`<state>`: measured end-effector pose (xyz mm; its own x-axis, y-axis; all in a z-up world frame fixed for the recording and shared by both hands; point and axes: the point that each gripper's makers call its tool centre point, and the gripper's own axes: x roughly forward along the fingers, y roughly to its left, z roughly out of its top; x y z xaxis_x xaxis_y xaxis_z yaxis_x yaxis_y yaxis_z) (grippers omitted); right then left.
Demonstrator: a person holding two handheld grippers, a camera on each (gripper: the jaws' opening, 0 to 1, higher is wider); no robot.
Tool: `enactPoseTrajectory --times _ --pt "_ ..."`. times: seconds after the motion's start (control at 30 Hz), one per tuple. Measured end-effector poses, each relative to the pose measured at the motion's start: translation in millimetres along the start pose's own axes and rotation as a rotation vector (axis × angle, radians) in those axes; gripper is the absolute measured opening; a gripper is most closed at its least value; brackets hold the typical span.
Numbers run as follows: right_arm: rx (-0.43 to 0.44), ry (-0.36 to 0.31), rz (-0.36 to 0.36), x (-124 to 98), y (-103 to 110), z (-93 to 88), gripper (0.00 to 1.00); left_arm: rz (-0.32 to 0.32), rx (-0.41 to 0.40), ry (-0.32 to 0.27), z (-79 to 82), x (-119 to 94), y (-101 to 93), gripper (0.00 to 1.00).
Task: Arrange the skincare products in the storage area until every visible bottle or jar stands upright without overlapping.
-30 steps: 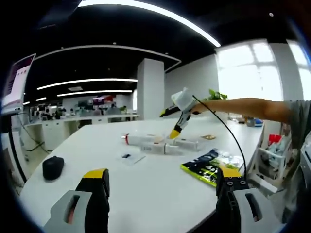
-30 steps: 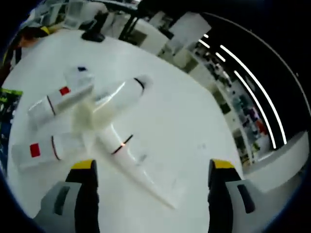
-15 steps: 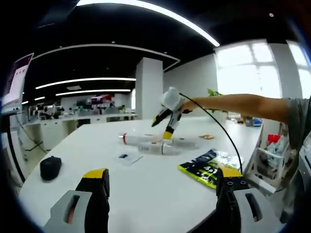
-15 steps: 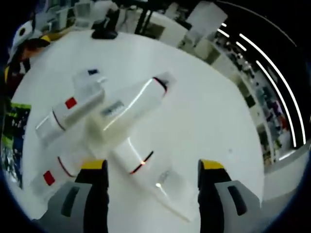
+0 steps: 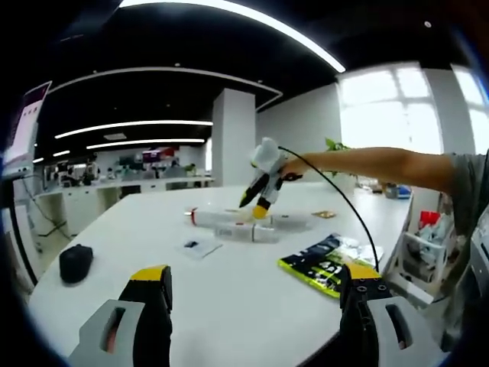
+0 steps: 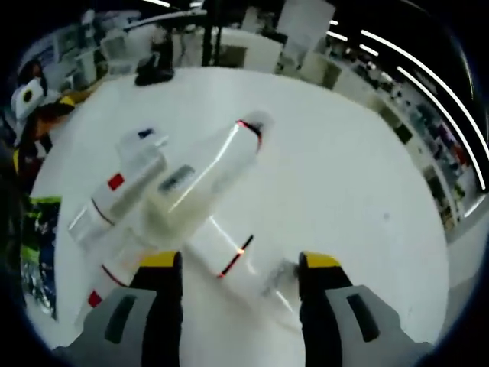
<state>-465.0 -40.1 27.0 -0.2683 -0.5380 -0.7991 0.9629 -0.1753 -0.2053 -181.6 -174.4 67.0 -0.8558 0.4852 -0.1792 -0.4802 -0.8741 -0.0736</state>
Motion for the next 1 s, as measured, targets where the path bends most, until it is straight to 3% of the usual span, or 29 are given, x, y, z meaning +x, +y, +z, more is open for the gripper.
enactPoseTrajectory --times 0.33,0.47,0.7,1.0 --pt "0.058 -0.031 -0.040 3 1 1.9 0.60 -0.012 0.009 0.009 -0.9 0 -3.8 0.93" --pt "0.084 0.013 -0.050 3 -1 -1.5 0.58 -0.015 0.009 0.007 -0.4 -2 -2.7 0.93" --pt "0.100 0.125 -0.111 -5 -9 -14.2 0.39 -0.003 0.005 0.001 -0.3 -3 2.1 0.93" --pt "0.136 0.203 -0.106 -15 -3 -27.1 0.38 -0.021 0.009 0.013 -5.1 0 -2.4 0.93"
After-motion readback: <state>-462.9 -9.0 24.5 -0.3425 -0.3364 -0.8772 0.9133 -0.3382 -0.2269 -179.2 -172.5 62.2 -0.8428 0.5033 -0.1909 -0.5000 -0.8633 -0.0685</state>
